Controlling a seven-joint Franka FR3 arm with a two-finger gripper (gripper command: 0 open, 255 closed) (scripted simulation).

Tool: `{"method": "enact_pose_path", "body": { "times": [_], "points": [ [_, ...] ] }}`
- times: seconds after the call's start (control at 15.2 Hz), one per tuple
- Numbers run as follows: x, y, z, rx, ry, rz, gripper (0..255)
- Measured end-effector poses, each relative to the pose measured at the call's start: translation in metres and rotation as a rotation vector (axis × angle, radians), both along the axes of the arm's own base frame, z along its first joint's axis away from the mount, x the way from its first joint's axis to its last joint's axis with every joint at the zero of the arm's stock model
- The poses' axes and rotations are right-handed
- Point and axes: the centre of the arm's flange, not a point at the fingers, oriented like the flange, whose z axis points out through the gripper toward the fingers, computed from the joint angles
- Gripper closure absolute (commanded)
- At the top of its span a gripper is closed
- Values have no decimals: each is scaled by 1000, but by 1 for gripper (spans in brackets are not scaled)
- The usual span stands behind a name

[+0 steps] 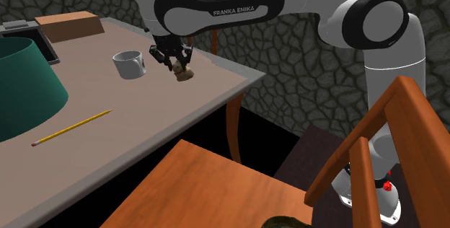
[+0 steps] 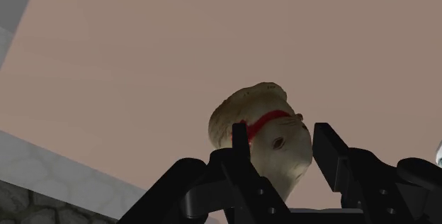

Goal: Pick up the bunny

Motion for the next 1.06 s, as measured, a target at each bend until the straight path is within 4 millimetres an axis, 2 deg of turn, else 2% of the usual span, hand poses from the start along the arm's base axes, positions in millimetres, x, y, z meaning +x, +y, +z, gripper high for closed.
{"method": "enact_pose_path", "body": {
  "times": [0.2, 1.06],
  "points": [
    [0, -1, 9, -1, 2, -1, 255],
    [1, 0, 75, -1, 2, -1, 255]
  ]
}}
